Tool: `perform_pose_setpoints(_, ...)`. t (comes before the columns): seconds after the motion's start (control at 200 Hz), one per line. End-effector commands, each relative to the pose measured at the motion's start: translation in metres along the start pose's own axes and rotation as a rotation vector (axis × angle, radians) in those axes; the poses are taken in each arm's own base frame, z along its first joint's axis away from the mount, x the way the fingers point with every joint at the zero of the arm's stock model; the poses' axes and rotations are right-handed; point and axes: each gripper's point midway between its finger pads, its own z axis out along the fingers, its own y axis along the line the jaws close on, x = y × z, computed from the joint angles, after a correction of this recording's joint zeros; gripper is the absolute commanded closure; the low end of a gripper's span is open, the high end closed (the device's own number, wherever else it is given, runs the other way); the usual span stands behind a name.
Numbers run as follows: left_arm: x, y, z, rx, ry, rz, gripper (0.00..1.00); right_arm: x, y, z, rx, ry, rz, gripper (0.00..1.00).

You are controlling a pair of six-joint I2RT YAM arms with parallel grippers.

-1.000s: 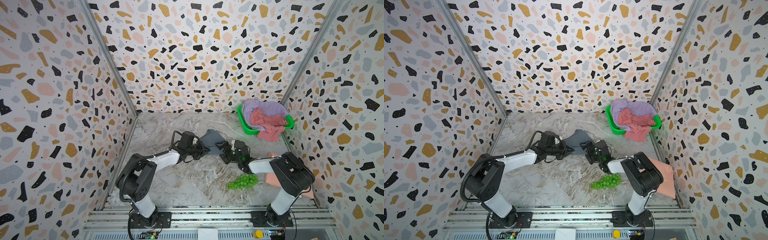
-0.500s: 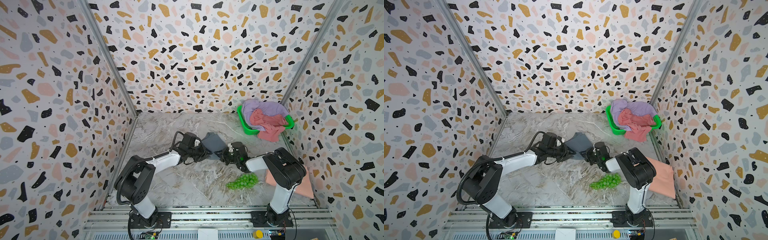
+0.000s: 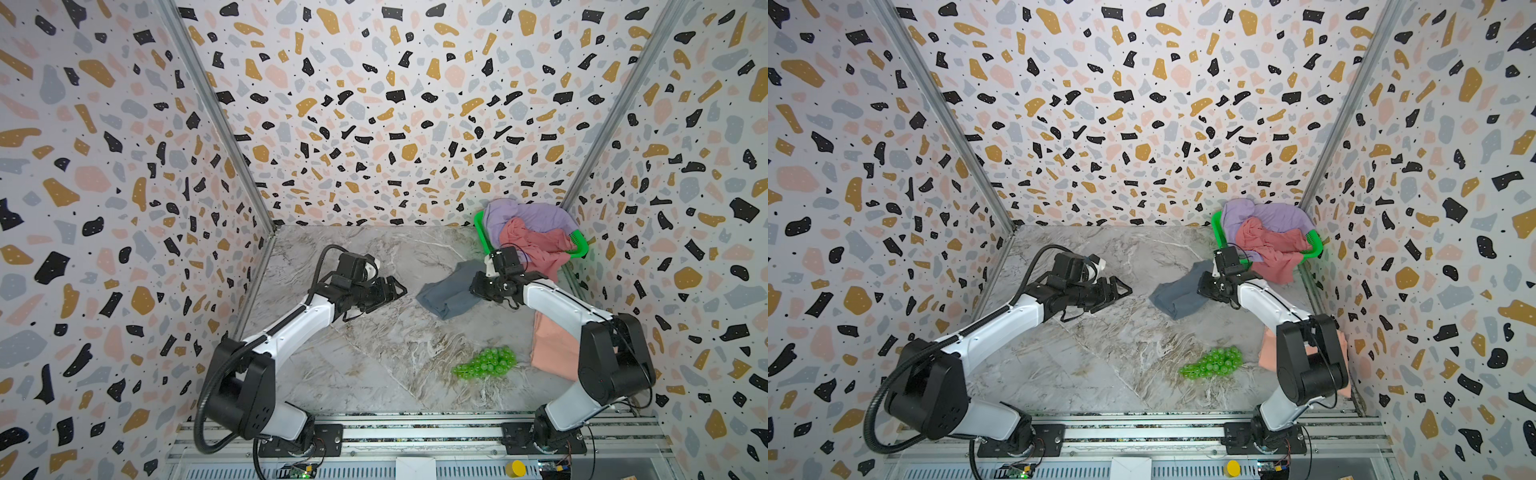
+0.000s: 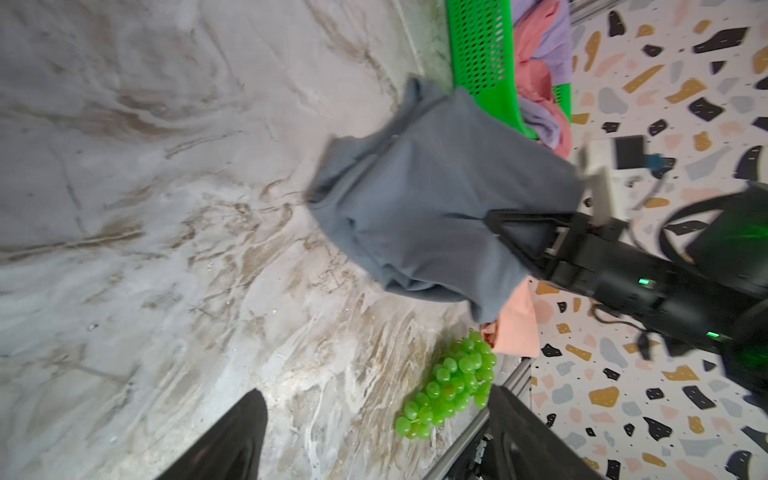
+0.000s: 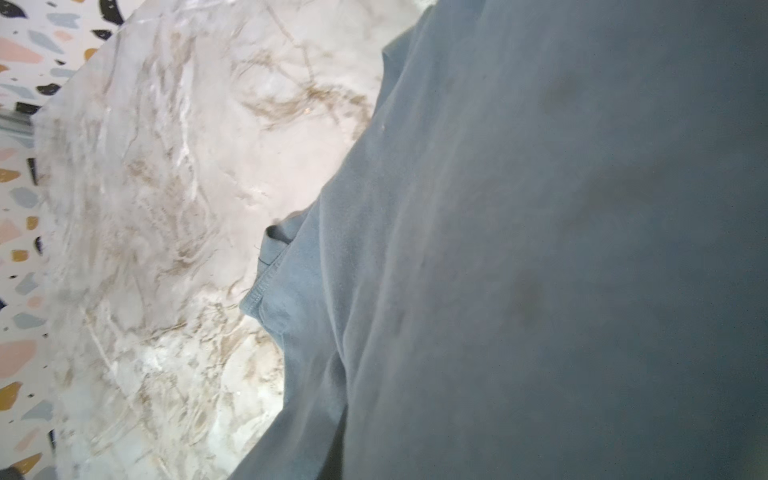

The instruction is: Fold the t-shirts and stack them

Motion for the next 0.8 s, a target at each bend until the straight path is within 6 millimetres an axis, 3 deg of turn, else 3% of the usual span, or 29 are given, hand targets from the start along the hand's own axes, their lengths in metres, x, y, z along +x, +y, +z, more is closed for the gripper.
perform_pose_setpoints(0.0, -0.009, 0.005, 0.016, -0.027, 0.027, 0.058, 0.16, -0.008, -0.024, -0.037, 0.079, -0.029, 0.022, 0.93)
perform_pose_setpoints(0.205, -0.026, 0.003, 0.045, -0.005, 0.079, 0.079, 0.16, -0.048, -0.045, -0.093, 0.076, -0.16, 0.122, 0.93)
perform_pose_setpoints(0.446, -0.026, 0.011, 0.066, 0.009, 0.119, 0.066, 0.16, -0.083, -0.083, -0.159, 0.095, -0.309, 0.24, 0.91)
perform_pose_setpoints(0.621, -0.027, 0.016, 0.077, 0.021, 0.145, 0.056, 0.16, -0.104, -0.116, -0.185, 0.131, -0.376, 0.251, 0.91)
perform_pose_setpoints(0.796, -0.031, 0.016, 0.084, 0.039, 0.161, 0.05, 0.16, -0.129, -0.134, -0.185, 0.127, -0.35, 0.228, 0.9)
